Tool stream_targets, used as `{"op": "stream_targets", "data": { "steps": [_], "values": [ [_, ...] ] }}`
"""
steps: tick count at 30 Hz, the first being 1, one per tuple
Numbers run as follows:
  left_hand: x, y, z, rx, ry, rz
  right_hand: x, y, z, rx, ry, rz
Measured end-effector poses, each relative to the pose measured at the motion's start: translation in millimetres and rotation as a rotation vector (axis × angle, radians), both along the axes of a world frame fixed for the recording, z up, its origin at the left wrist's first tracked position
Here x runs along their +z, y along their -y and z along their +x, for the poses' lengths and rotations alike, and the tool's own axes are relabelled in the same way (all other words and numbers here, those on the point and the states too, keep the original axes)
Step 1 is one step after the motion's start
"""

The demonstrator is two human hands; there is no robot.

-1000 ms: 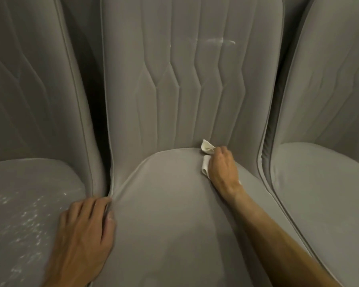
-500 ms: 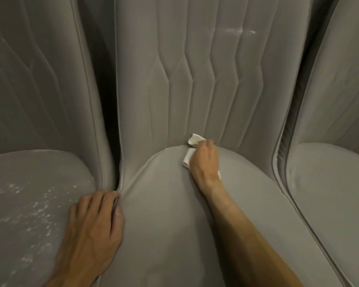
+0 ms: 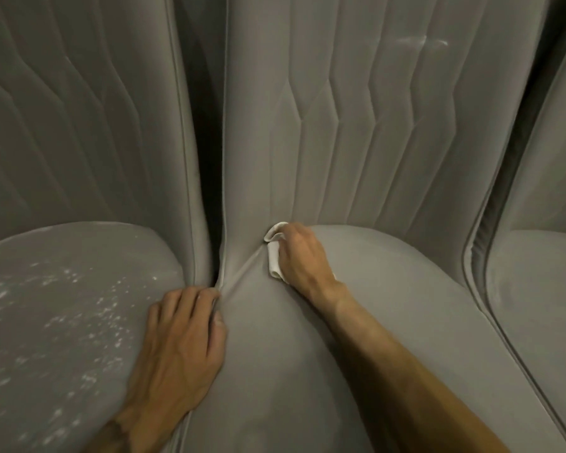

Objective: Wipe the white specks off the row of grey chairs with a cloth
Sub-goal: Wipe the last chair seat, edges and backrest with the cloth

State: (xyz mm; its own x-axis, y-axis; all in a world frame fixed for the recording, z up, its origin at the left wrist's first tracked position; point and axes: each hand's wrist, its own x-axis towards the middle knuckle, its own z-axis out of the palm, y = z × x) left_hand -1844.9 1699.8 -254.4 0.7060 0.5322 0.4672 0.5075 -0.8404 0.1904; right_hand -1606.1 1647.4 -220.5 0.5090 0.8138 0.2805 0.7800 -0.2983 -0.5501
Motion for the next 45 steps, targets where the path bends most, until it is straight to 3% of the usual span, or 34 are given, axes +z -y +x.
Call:
{"op": "stream_targets", "data": {
  "steps": [2, 6, 12, 14, 18, 22, 24, 29, 33, 36, 41, 45],
  "values": [
    [-1, 1, -1, -0.008, 0.002, 0.002, 5, 12, 11, 0.066, 0.020, -0.058],
    [0, 0, 0, -0.003, -0.005, 0.006, 3, 7, 35, -0.245, 0.080, -0.142],
    [1, 1, 0, 0.008, -0.023, -0.007, 2, 13, -20, 0.208, 0.059, -0.040],
    [3, 2, 0, 0.011, -0.030, -0.013, 4, 13, -5, 0.211, 0.098, -0.100],
    [5, 3, 0, 0.013, -0.042, -0.039, -1, -3, 4, -0.075, 0.111, -0.128],
    [4, 2, -1, 0.027, -0.046, -0.032, -6, 13, -42, 0.245, 0.103, -0.035],
    [5, 3, -1, 0.017, -0.041, -0.028, 1, 19, -34, 0.304, 0.107, -0.075],
    [10, 4, -2, 0.016, -0.011, -0.079, -1, 1, -28, -0.039, 0.096, -0.114],
    [15, 7, -3, 0.013, 0.114, -0.207, -12, 15, -98, 0.060, 0.041, 0.007],
    [21, 6, -8, 0.068, 0.293, -0.393, 1, 29, -89, 0.155, -0.061, 0.032],
    [33, -1, -12, 0.068, 0.222, -0.431, -5, 12, -106, -0.156, -0.055, -0.015],
    [35, -13, -28, 0.059, 0.124, -0.441, -11, 17, -175, 0.162, -0.128, 0.096]
  ]
}}
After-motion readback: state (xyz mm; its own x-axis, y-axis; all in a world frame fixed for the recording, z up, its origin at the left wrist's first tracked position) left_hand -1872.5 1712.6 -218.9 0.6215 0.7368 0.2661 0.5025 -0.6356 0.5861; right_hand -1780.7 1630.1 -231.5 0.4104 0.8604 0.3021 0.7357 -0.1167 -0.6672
